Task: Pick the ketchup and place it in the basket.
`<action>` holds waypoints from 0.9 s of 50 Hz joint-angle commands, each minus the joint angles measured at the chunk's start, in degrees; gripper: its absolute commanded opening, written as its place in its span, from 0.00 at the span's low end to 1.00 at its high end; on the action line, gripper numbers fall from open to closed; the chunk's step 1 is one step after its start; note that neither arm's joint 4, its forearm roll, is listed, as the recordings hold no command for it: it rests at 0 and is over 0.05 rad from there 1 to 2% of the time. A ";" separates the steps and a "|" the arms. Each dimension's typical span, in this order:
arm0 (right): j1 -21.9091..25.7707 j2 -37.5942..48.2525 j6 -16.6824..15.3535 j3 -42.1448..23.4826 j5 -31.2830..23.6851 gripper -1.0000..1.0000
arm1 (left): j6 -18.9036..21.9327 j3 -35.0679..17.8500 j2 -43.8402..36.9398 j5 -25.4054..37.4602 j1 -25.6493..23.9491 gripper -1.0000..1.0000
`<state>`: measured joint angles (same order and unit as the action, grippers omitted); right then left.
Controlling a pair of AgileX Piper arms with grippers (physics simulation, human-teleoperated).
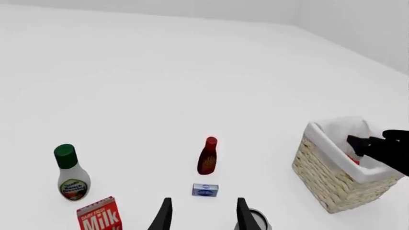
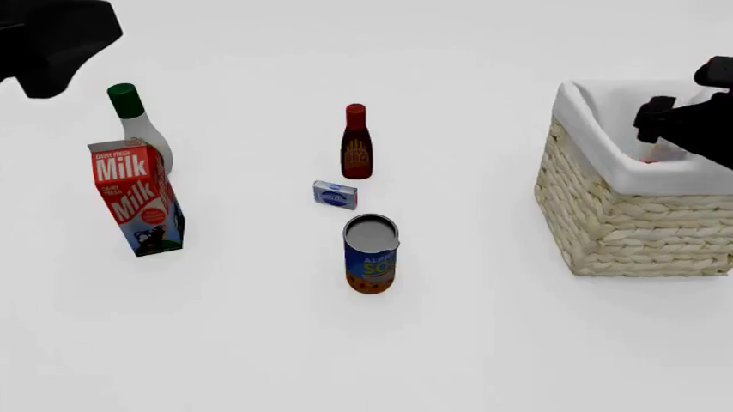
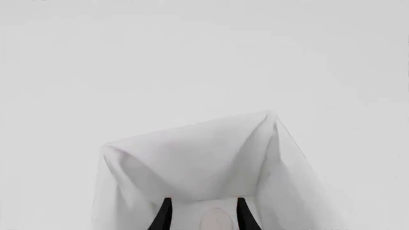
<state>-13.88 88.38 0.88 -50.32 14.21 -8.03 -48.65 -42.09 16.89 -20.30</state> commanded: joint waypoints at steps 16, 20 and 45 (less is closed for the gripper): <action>5.12 -15.19 -3.27 -0.33 -7.88 1.00 | -0.24 -0.19 0.67 0.52 -0.18 1.00; 6.11 -17.21 -3.71 -0.48 -9.25 1.00 | -0.34 -0.10 0.60 0.38 -0.20 1.00; 10.41 -28.61 -6.48 1.86 -13.79 1.00 | -1.23 1.10 0.91 -0.54 -0.34 1.00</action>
<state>-5.00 63.98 -4.52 -49.31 2.05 -8.90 -48.00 -41.31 16.68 -20.52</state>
